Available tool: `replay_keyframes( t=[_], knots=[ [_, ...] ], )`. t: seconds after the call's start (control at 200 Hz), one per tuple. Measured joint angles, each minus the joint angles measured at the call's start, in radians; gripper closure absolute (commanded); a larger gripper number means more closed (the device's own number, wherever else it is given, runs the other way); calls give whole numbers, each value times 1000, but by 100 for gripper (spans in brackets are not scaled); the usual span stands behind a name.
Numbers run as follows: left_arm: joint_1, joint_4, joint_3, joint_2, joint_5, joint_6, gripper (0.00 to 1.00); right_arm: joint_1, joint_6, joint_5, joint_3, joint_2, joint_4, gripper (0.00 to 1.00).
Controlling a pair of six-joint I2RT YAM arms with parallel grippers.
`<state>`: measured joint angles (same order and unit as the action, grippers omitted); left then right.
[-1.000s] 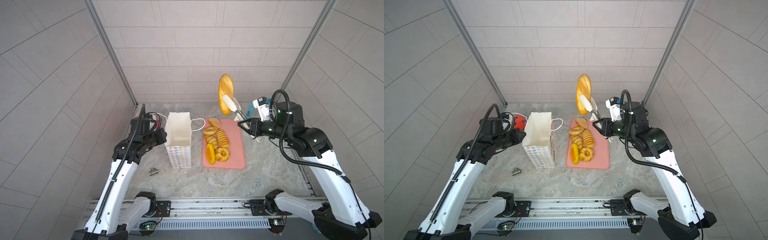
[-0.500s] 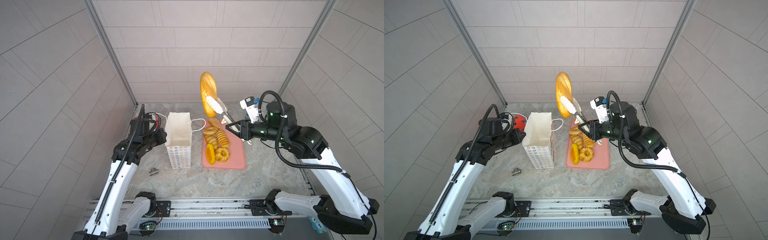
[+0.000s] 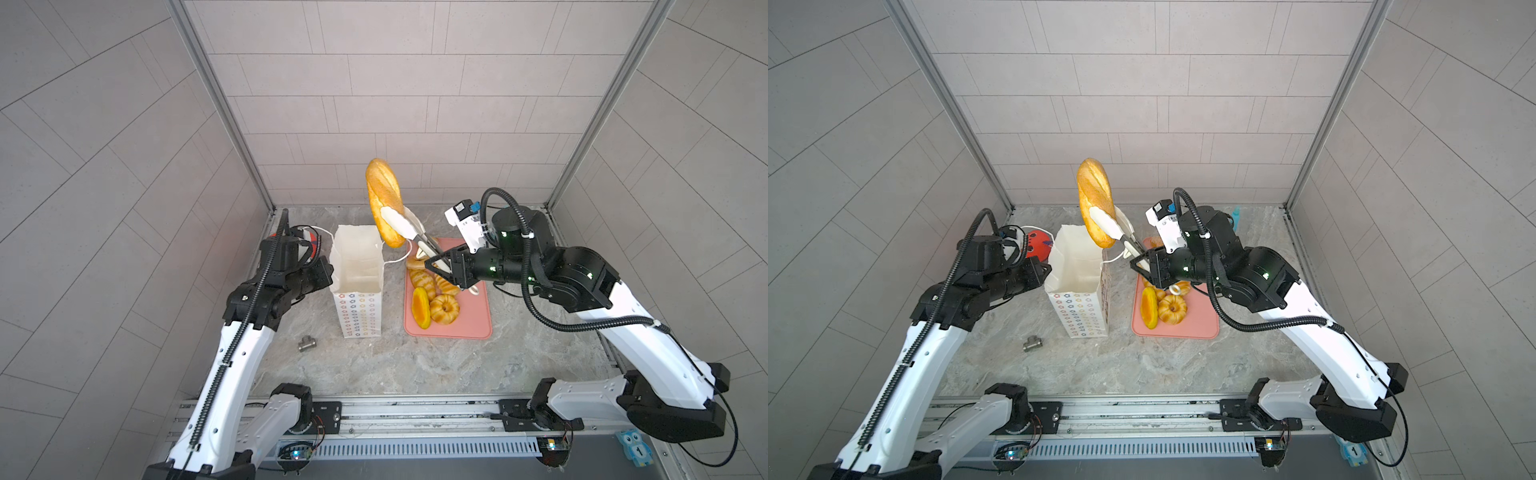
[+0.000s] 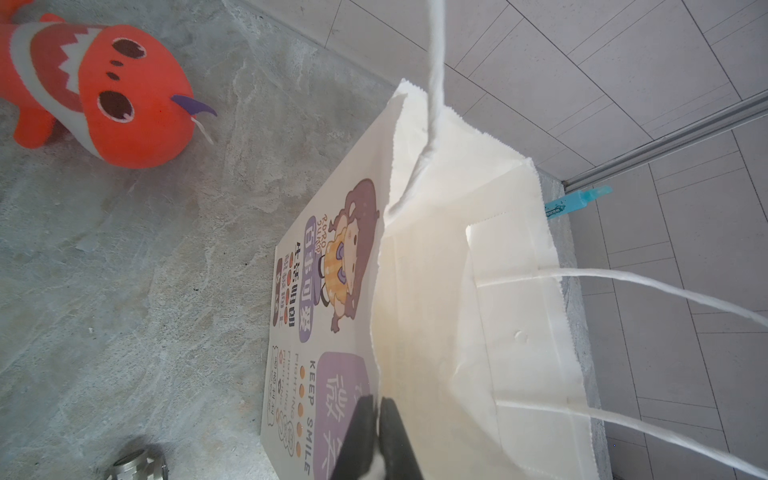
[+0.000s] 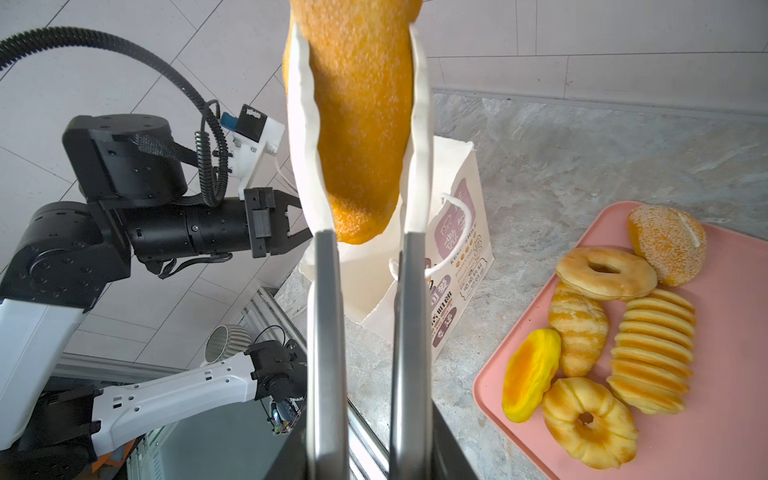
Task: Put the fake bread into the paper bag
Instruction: 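Carry the long bread roll over the paper bag opening with the right gripper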
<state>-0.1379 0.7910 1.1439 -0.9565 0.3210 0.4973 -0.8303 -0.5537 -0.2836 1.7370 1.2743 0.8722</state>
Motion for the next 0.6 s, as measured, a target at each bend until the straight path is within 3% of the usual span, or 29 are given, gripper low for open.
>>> replay_keyframes(
  t=[0.6],
  knots=[
    [0, 0, -5, 14, -3, 4, 92, -159, 18, 209, 60, 113, 63, 68]
  ],
)
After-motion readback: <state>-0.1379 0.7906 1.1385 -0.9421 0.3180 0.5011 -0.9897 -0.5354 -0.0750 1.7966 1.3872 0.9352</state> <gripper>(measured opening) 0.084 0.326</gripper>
